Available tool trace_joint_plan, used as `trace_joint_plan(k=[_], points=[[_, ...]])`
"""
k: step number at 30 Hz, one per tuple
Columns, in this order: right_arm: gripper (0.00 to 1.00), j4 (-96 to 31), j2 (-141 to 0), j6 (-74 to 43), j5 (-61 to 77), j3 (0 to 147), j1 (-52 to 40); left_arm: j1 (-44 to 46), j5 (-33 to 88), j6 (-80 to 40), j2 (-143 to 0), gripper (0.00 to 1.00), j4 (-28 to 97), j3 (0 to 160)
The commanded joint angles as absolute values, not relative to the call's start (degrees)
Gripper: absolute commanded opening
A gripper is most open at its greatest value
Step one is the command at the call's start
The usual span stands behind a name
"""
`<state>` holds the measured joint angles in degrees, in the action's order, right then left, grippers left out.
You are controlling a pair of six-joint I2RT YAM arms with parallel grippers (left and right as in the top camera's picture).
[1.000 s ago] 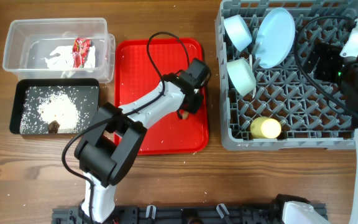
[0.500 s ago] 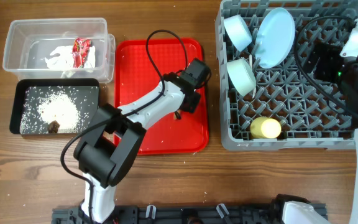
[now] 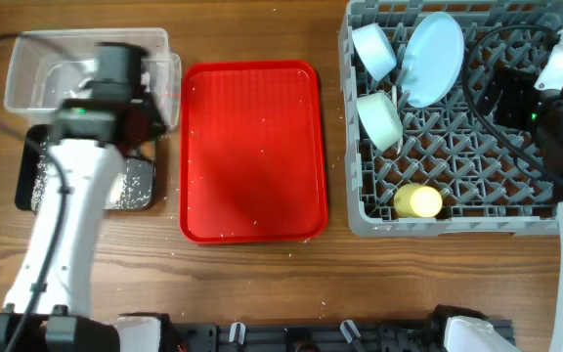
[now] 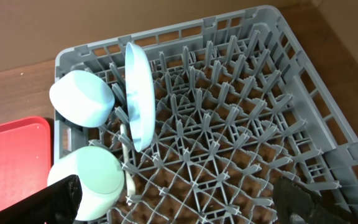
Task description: Sort waste into correct bins and load items into the dishwasher rack
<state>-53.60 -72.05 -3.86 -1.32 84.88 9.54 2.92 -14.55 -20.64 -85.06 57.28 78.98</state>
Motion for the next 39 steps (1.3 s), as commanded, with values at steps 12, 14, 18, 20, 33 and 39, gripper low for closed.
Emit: trace_joint_plan(k=[12,14,18,20,33,39], points=[[1.00,-53.65,-72.44,-4.62,-0.95,85.03,9.67,-21.76,-11.79,-39.51,-104.27,0.31,41.17,65.76],[1.00,-53.63,-72.44,-4.60,-0.97,85.03,9.67,-21.76,-11.20,-39.48,-106.37,0.42,40.16,65.76],[1.00,-53.17,-72.42,-4.49,-0.97,85.03,9.67,-21.76,-10.92,-36.97,-106.00,0.72,39.64,66.48],[1.00,-51.99,-72.25,-4.54,-0.84,85.12,9.67,-21.74,-10.83,-35.07,-103.81,0.79,43.57,69.52],[1.00,-52.60,-33.85,-0.16,13.02,88.66,9.67,-21.54,-10.76,-34.74,-87.44,1.00,52.16,76.47],[1.00,-67.88,-28.27,3.18,11.44,88.60,9.67,-21.54,-10.76,-34.76,-87.44,1.00,52.16,76.47]])
